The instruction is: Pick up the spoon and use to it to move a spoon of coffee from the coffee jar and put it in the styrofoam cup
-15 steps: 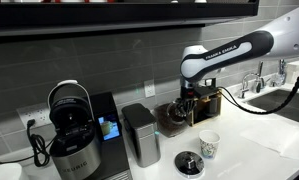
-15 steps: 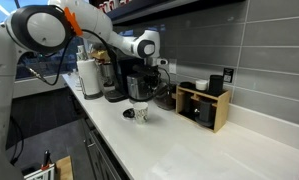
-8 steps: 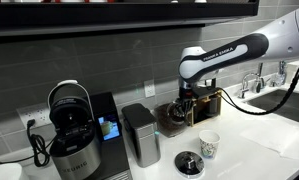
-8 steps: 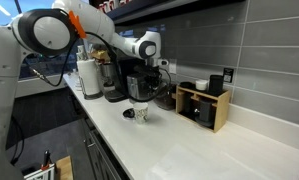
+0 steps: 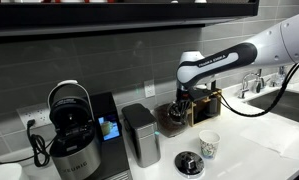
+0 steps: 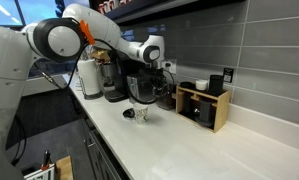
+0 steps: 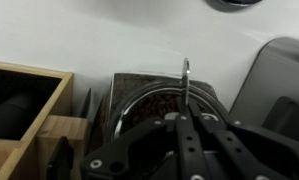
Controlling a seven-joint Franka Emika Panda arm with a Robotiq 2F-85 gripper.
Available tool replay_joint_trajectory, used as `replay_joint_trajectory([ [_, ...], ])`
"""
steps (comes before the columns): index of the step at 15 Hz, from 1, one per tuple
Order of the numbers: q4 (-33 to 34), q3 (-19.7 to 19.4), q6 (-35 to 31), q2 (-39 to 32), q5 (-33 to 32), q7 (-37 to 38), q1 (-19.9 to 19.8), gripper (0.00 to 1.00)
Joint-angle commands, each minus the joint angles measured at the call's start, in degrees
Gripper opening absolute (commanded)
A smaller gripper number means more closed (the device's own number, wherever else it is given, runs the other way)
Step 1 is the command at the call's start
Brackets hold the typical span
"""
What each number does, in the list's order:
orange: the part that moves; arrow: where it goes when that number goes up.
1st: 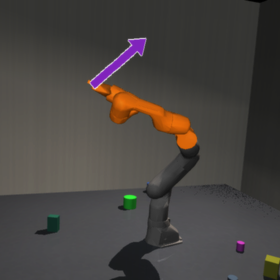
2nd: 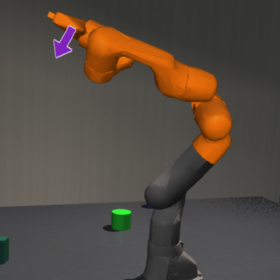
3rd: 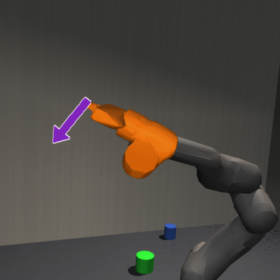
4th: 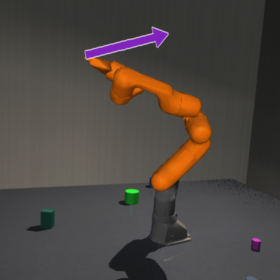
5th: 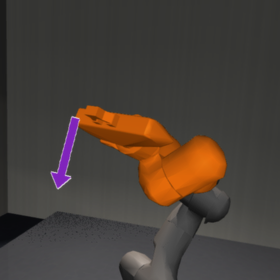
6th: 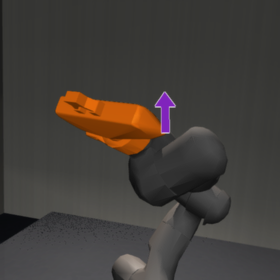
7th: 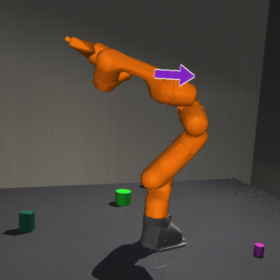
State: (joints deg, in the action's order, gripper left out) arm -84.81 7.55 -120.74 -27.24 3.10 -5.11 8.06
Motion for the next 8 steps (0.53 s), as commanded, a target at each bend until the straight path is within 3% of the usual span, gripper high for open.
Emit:
replay_joint_trajectory([
  [1,2.2,-0.5,-1.9,-2.0,-0.8,-0.4,-0.1,0.01],
  [8,1.5,-0.7,-3.2,-2.5,-0.9,0.0,0.2,0.01],
])
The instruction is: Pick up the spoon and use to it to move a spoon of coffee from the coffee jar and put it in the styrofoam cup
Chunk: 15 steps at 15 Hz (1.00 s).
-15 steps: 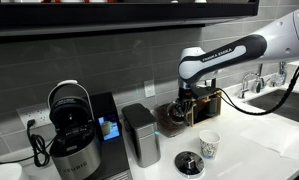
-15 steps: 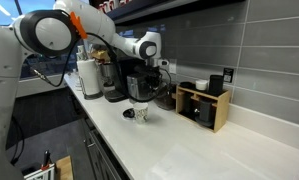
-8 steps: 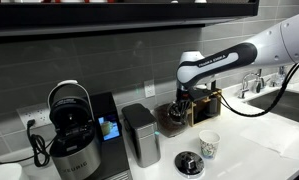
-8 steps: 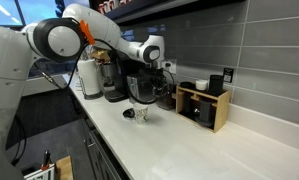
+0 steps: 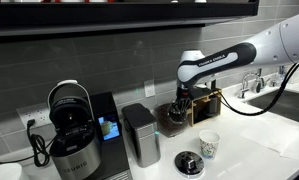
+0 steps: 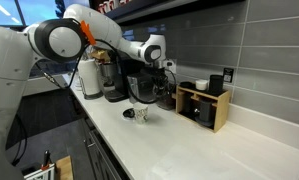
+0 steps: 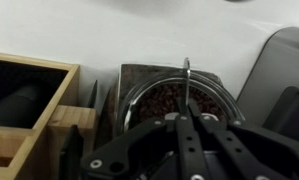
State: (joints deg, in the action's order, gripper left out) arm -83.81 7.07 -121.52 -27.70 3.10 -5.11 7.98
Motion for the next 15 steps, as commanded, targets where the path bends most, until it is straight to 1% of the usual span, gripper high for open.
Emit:
replay_joint_trajectory([
  [1,0.3,-0.3,-3.1,-2.2,-1.0,0.1,0.3,0.01],
  [2,0.3,-0.3,-3.5,-2.3,-0.9,0.2,0.3,0.01],
  [4,0.3,-0.3,-4.0,-2.7,-1.0,0.4,0.4,0.10],
  [6,0.2,-0.4,-5.1,-3.6,-1.1,0.5,0.4,0.16],
  [7,0.3,-0.5,-5.4,-4.0,-1.2,0.5,0.4,0.17],
  [8,0.2,-0.4,-5.5,-4.1,-1.2,0.6,0.5,0.06],
  [10,0.4,-0.5,-5.5,-4.0,-1.2,0.7,0.6,0.03],
  [11,0.3,-0.6,-5.8,-3.9,-1.3,0.7,0.6,0.00],
  [15,0.4,-1.1,-5.1,-2.7,-2.5,1.5,1.1,0.01],
])
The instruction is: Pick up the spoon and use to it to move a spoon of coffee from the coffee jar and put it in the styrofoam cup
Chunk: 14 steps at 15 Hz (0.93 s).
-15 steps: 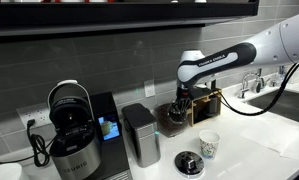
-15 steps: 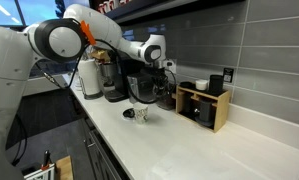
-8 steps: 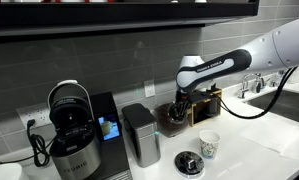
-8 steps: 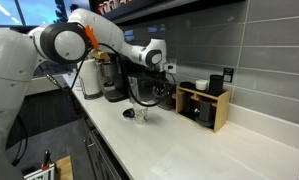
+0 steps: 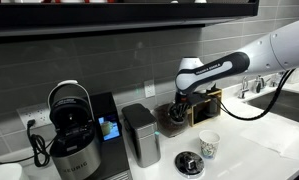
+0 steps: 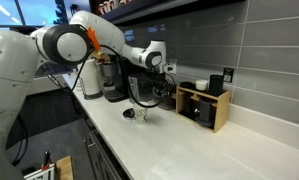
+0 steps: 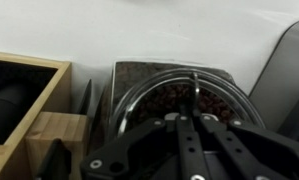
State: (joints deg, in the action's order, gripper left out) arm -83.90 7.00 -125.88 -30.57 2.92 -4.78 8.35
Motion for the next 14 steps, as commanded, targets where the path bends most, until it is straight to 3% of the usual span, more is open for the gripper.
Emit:
replay_joint_trajectory([
  [1,0.4,-1.3,-0.7,0.7,-3.3,1.6,1.1,0.01],
  [14,1.4,-5.6,2.8,0.9,-23.3,9.4,7.4,0.01],
])
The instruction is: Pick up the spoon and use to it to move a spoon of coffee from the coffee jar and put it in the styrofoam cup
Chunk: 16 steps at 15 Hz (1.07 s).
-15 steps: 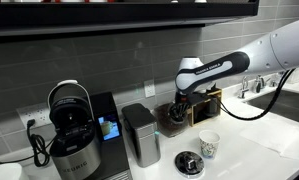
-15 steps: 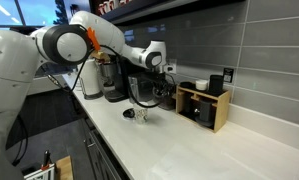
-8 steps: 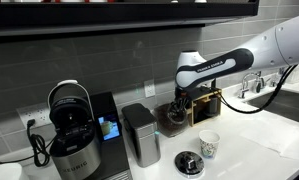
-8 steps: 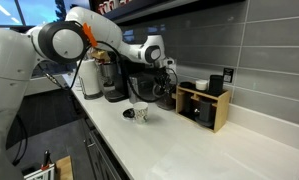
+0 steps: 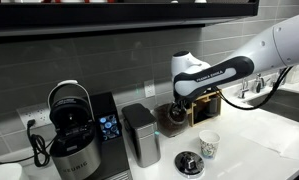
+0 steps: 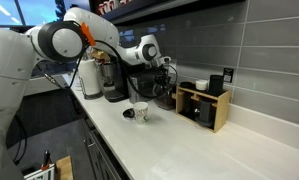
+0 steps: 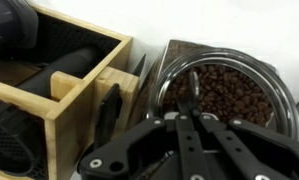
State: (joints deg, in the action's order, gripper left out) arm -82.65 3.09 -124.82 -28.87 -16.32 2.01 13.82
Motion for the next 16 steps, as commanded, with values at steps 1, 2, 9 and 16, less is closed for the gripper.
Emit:
replay_joint_trajectory([
  [1,0.2,-1.8,2.5,-1.1,-4.7,2.9,2.1,0.01],
  [2,0.3,-1.9,3.1,-1.3,-5.2,3.2,2.3,0.01],
  [9,0.8,0.6,5.7,-2.0,2.2,1.1,-0.5,0.01],
  [16,1.0,2.6,5.8,-2.1,13.0,-0.8,-3.9,0.01],
])
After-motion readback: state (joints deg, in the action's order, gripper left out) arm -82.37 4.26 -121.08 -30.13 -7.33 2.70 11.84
